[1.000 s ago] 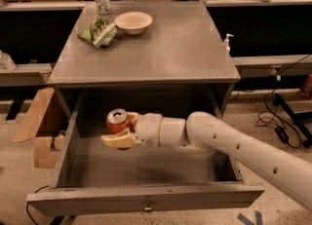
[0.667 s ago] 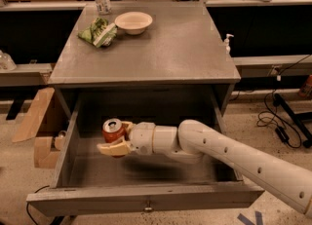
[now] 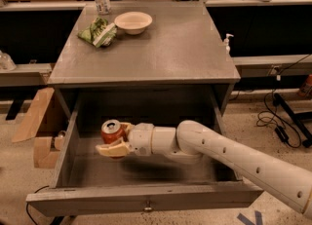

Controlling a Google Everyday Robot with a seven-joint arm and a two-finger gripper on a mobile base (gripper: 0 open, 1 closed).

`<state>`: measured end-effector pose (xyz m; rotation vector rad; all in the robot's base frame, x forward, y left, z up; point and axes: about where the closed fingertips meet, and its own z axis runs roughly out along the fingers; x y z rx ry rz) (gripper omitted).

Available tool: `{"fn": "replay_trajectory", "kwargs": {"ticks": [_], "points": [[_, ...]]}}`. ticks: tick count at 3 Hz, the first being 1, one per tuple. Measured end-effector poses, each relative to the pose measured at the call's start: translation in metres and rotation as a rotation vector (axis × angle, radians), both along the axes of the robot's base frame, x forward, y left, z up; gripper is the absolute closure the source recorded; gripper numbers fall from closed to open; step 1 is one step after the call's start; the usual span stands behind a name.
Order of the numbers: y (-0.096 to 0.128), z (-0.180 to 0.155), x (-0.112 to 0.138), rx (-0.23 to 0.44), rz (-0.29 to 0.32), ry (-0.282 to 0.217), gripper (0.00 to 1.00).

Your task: Place coke can into top drawer

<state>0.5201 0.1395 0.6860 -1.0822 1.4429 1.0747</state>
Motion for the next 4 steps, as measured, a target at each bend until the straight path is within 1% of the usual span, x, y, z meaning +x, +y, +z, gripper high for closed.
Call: {"fn": "replay_trajectory", "kwargs": {"ticks": [1,2,3,4], "points": [[0.0017,0.0004,-0.0008,0.001,0.004,0.000,0.39],[0.0041,0.0010,-0.0020,0.001,0.008,-0.001,0.08],[0.0050,0.0012,-0.0024,0.002,0.010,-0.001,0.00],[0.0050,0.0012,-0.0024,0.002,0.010,-0.001,0.00]]}}
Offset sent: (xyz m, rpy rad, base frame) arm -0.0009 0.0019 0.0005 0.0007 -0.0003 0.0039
